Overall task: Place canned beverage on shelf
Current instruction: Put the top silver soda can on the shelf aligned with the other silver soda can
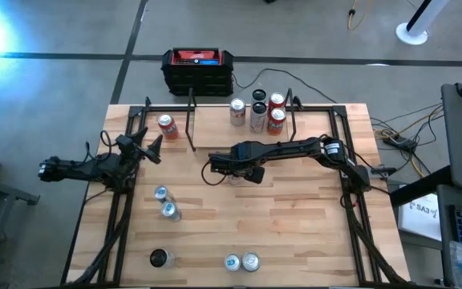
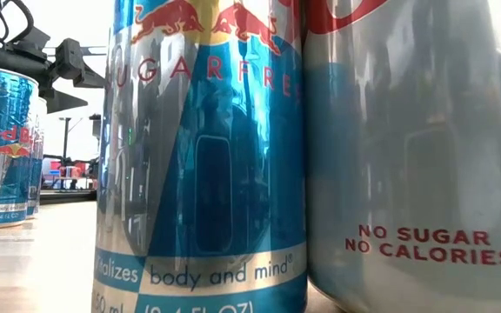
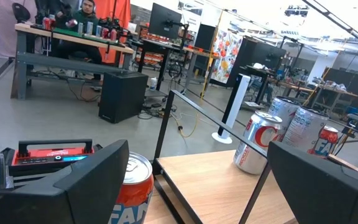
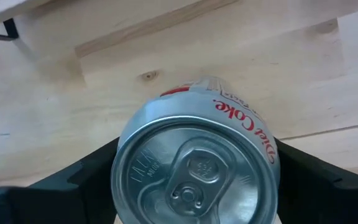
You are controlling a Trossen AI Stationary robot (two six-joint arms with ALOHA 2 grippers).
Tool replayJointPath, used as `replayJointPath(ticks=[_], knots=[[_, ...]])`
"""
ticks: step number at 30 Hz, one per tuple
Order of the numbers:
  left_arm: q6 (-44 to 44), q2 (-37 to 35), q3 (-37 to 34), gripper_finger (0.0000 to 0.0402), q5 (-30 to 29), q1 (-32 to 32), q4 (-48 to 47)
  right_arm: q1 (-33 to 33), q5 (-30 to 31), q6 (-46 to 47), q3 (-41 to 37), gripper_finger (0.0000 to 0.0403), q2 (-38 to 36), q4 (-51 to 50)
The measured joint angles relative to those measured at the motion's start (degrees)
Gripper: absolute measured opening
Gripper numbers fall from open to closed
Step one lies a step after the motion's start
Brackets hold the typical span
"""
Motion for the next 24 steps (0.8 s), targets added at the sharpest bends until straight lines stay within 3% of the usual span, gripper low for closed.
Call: replayJointPath(ticks=[10,24], knots=[[0.0,0.0,0.0,0.0368,0.0,0.0,0.0,-0.4,-2.8,-3.2,2.4,0.0304,-0.3,-5.5],[0.0,0.0,0.0,0.0368,0.0,0.0,0.0,-6.2,-0.8,-12.7,11.7,0.0304,-0.5,-13.6]])
